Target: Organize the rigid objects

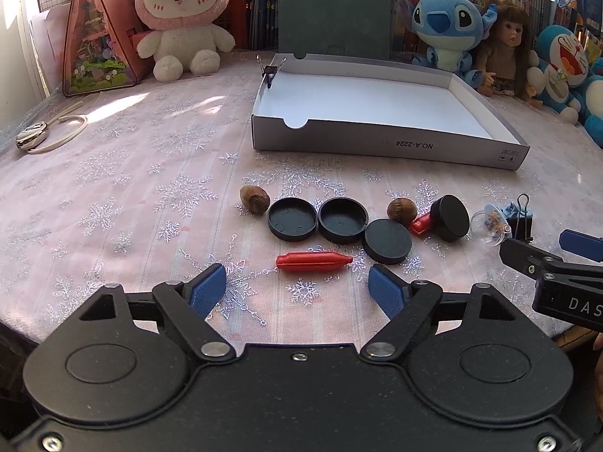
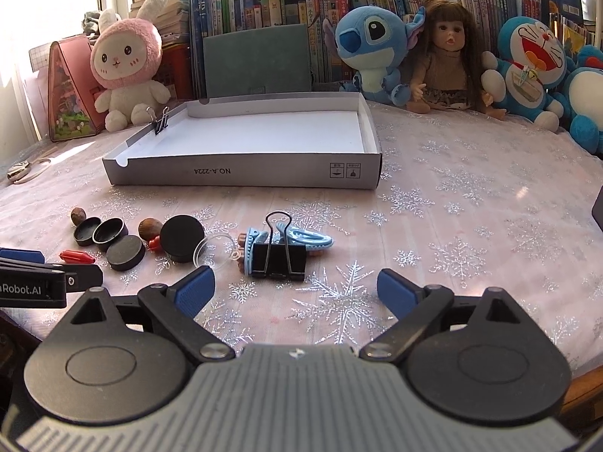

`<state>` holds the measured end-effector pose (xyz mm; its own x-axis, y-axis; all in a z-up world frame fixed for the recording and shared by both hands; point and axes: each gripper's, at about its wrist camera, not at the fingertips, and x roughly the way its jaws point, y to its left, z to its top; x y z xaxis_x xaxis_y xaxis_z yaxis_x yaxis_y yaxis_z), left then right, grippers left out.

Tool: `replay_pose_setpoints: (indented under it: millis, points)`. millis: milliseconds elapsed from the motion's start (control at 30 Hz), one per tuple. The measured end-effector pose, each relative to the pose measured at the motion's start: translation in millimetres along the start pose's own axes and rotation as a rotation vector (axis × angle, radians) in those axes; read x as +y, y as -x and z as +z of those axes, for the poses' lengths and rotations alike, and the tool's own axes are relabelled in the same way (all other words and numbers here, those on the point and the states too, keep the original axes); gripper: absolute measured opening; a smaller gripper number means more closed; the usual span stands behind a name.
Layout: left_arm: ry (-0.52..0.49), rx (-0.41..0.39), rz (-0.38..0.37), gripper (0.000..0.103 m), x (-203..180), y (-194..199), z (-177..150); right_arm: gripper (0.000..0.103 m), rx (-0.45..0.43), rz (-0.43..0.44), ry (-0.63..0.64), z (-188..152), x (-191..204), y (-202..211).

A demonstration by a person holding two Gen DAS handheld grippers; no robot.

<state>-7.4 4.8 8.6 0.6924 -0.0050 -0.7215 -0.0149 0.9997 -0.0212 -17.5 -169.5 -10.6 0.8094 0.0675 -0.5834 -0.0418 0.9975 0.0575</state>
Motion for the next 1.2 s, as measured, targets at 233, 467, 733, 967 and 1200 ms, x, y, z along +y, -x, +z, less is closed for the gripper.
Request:
replay_pose_setpoints:
  millis: [233, 467, 733, 967, 1200]
  points:
    - [-0.009, -0.030, -0.005, 0.066, -1.4, 5.3, -1.3, 0.073, -0.056, -0.067, 0.057, 2.9, -1.7, 7.6]
    - [-0.022, -0.040, -0.005, 0.053, -7.3, 4.0, -1.9, 0.059, -0.037, -0.068, 0.080, 0.9, 8.2, 0.3]
    - [-0.012, -0.047, -0.017, 0.046, -4.3, 2.1, -1.0, 0.059, -0.035, -0.042, 0.074, 2.5, 19.8, -5.5]
    - [-0.013, -0.053, -0.018, 0.044, -3.9, 1.4, -0.6, 0.059, -0.035, -0.027, 0.057, 3.5, 23.7, -9.9]
    - [-0.014, -0.067, -0.023, 0.044, -3.1, 0.7, -1.7, 0.066, -0.042, -0.053, 0.001, -0.4, 12.3, -8.8]
